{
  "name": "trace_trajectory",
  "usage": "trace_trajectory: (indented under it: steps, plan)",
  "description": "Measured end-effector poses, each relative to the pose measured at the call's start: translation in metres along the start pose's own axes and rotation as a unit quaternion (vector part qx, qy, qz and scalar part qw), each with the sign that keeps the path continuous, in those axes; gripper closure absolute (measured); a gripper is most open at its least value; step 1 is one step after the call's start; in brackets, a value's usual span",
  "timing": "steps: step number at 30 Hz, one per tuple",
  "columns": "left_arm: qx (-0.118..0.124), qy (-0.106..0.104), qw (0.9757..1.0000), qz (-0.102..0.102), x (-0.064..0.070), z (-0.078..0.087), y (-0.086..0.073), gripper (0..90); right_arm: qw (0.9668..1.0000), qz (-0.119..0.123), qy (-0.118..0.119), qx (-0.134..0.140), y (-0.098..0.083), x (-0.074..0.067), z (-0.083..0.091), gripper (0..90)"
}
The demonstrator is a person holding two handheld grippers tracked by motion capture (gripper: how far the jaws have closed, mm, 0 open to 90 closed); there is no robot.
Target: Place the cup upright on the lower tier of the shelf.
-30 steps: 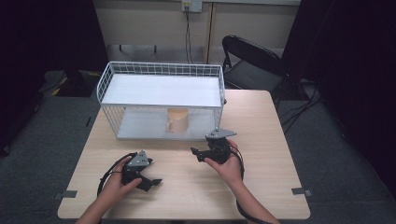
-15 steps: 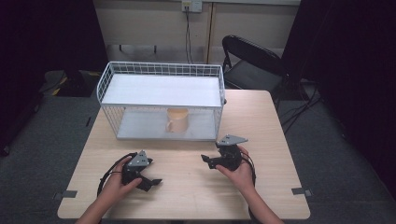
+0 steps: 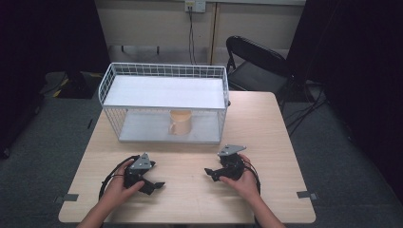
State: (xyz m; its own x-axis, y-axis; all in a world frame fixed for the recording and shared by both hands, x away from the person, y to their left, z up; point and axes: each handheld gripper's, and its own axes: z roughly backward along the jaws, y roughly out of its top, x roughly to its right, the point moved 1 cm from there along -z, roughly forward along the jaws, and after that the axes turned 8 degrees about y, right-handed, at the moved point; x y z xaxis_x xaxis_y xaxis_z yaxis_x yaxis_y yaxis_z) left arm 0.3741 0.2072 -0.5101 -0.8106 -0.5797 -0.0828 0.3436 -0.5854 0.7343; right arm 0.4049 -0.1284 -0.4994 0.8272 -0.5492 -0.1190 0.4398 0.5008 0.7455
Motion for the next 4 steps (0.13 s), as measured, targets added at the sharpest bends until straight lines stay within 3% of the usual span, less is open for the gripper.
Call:
trace_trajectory:
  steps: [4]
  plan:
    - [0.000, 0.000, 1.0000, 0.000, 0.0000, 0.0000, 0.0000, 9.5, 0.9998, 0.013, -0.002, -0.012, -0.0021, -0.0024, -0.0035, 14.4]
